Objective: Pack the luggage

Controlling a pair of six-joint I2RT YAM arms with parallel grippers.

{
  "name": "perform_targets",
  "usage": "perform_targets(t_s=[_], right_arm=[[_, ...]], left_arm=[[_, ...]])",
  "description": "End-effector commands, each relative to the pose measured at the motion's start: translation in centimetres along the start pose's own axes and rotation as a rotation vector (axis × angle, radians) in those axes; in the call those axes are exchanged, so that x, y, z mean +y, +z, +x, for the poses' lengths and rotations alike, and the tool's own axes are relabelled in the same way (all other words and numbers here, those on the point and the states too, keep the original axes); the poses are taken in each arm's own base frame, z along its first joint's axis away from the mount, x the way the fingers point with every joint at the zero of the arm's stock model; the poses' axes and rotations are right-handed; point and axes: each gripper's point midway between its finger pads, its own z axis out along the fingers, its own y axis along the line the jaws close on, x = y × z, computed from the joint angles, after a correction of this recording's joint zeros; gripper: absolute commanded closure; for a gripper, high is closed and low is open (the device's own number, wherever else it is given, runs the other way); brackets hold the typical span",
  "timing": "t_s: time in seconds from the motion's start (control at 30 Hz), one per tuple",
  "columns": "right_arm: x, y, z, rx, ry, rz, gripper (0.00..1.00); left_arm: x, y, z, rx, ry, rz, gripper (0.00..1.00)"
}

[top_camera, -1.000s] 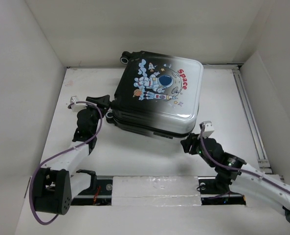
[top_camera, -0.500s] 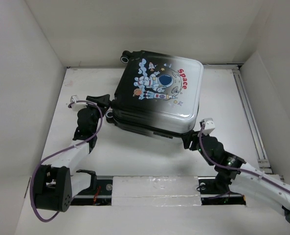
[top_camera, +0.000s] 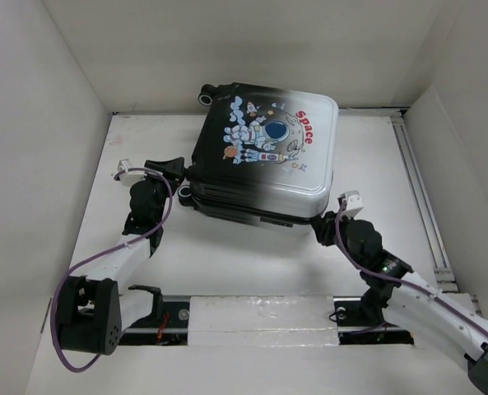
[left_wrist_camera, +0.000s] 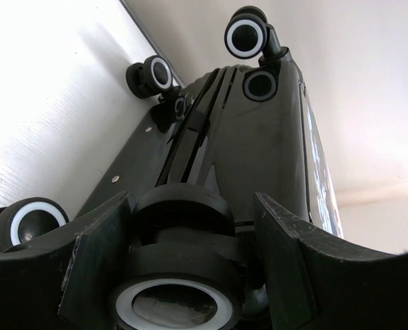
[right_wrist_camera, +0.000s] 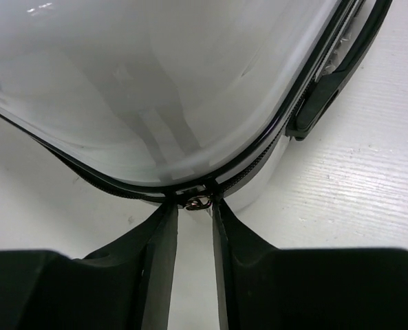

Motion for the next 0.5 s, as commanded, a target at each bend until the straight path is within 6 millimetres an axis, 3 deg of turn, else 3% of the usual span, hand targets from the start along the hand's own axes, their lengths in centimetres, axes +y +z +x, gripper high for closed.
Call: perform_targets(t_s=[0.0,0.17,0.3,0.37,0.47], right_arm=[[0.7,0.8,-2.7,-0.1,0.031,-0.048,0.82],[0.4,1.8,-2.5,-0.081,0.027,-0.059,0.98],[1.4,1.8,-2.3,-0.071,0.025,-0.116,1.0],[2.7,1.7,-2.2,-0.07,0.075,-0.181,1.0],[6.8,0.9,-0.1,-0.016,0.172,-0.367,1.0]], left_arm=[[-4.4,-0.2,0.3,0.045,0.038,0.153,1.0],[-4.4,-0.2,0.3,0.045,0.038,0.153,1.0],[-4.7,-0.3,0.2,0.041,0.038,0.161,1.0],[-4.9,-0.5,0.7,0.055,0.038,0.169,1.0],[-5.9,-1.3,3.2,0.117,0.05,0.206,1.0]])
